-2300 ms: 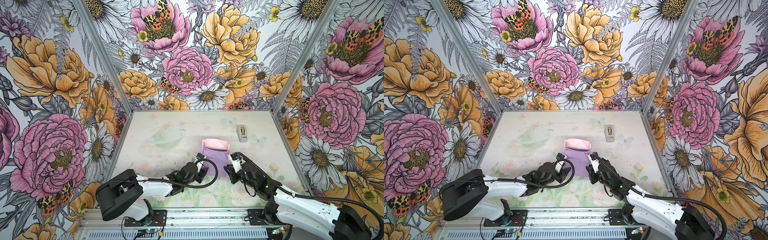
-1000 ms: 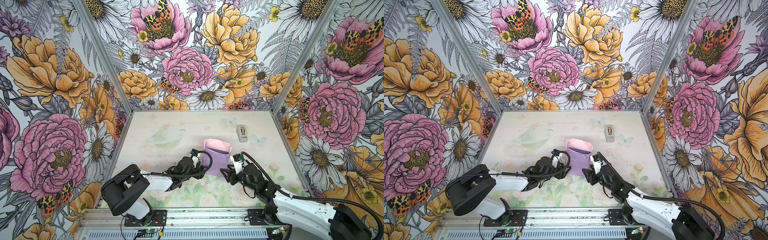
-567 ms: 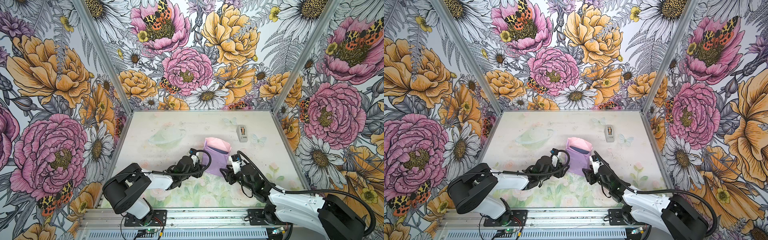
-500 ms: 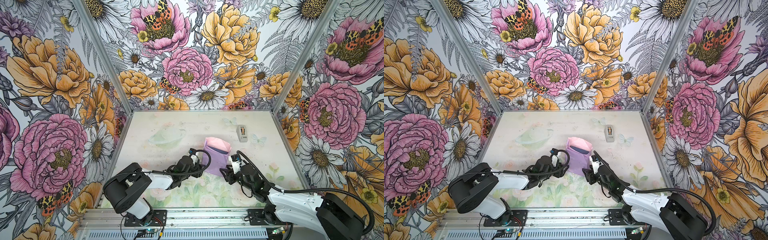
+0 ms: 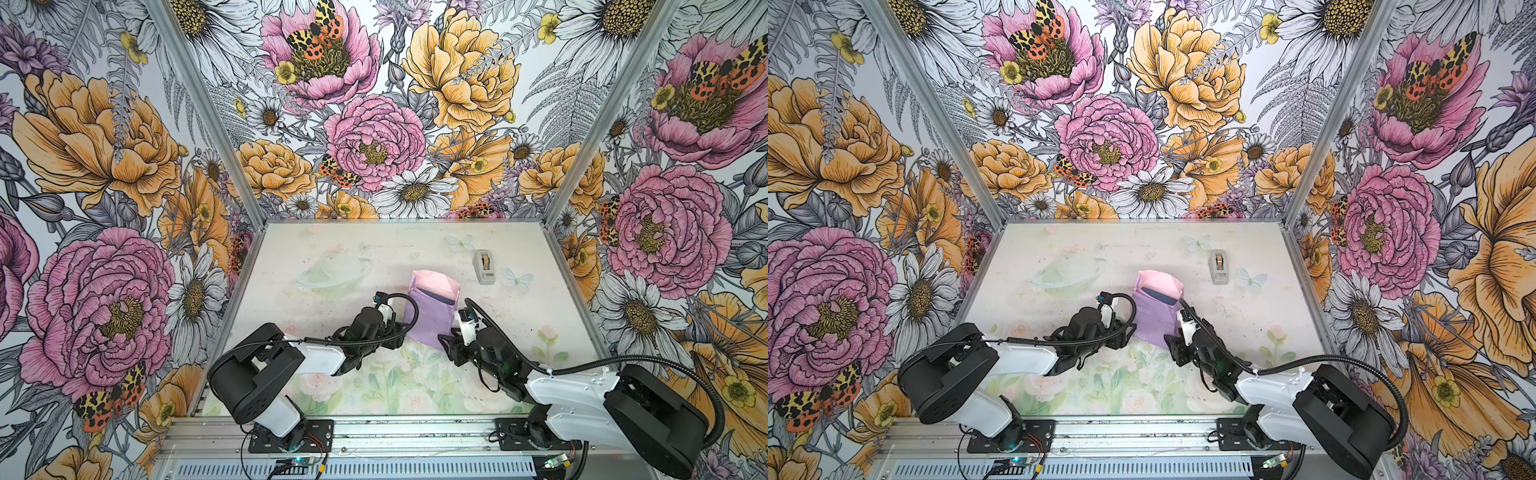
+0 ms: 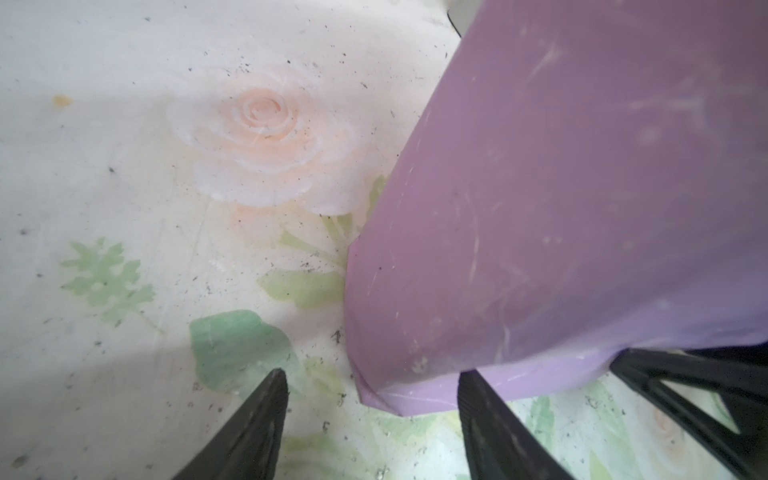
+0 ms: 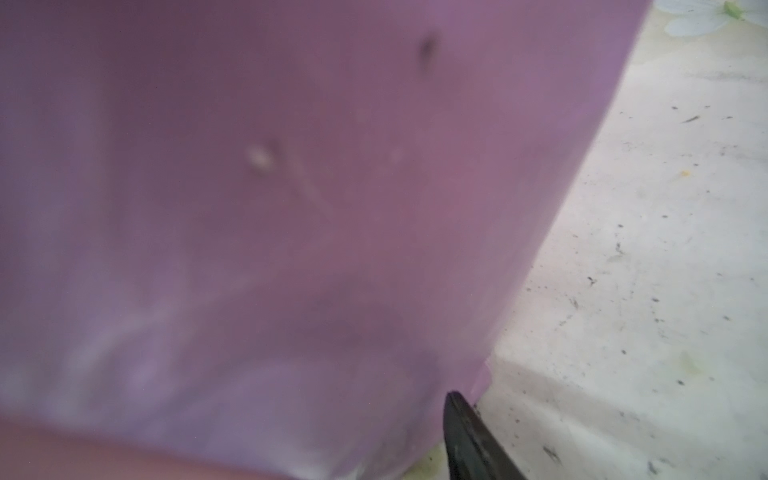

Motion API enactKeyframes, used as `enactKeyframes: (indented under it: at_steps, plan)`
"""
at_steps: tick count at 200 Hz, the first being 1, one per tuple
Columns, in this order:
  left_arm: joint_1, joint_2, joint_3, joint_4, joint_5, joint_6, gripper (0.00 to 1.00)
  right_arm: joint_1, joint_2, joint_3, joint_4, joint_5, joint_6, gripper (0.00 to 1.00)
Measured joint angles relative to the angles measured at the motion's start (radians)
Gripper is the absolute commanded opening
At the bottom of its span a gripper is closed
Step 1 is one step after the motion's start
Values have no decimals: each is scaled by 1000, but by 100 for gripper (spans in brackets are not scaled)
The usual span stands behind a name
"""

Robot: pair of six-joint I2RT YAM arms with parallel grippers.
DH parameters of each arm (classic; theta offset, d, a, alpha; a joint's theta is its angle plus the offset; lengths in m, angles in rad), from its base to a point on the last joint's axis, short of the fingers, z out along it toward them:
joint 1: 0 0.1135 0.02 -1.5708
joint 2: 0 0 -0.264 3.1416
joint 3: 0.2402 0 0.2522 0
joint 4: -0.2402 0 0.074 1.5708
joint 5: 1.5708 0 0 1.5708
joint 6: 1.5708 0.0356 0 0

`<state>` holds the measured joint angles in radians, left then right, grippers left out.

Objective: Wrap the gift box in paper
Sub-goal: 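Set the upright box down and open both grippers, drawing back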

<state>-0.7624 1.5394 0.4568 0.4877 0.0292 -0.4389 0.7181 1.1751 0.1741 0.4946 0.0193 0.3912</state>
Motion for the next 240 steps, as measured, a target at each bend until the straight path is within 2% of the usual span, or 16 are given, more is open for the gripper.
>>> enactKeyframes:
  at_steps: [23, 52, 95, 123, 145, 183, 198, 222, 240]
  plan:
    - [0, -20, -14, 34, 14, 0, 69, -2, -86, 0, -58, -16, -3, 60]
    - [12, -23, -22, 80, 48, 0, 70, -25, -295, -2, -186, -18, 35, 61]
    - [65, -26, -51, 154, 108, -63, 68, -89, -600, -3, -416, -77, 176, 60]
    - [98, -81, -58, 119, 107, -131, 68, -127, -694, 10, -578, -72, 287, 59]
    - [106, -167, -40, 19, 79, -152, 70, -158, -642, 51, -661, -72, 357, 58]
    - [138, -243, 77, -197, 27, -157, 72, -183, -328, 206, -718, -80, 428, 52]
    - [154, -244, 102, -239, 16, -157, 72, -183, -277, 230, -723, -89, 436, 52]
    - [196, -125, 199, -301, 72, -138, 72, -183, -111, 318, -736, -104, 447, 51]
    - [210, -20, 274, -328, 115, -134, 71, -183, -66, 332, -739, -104, 459, 51]
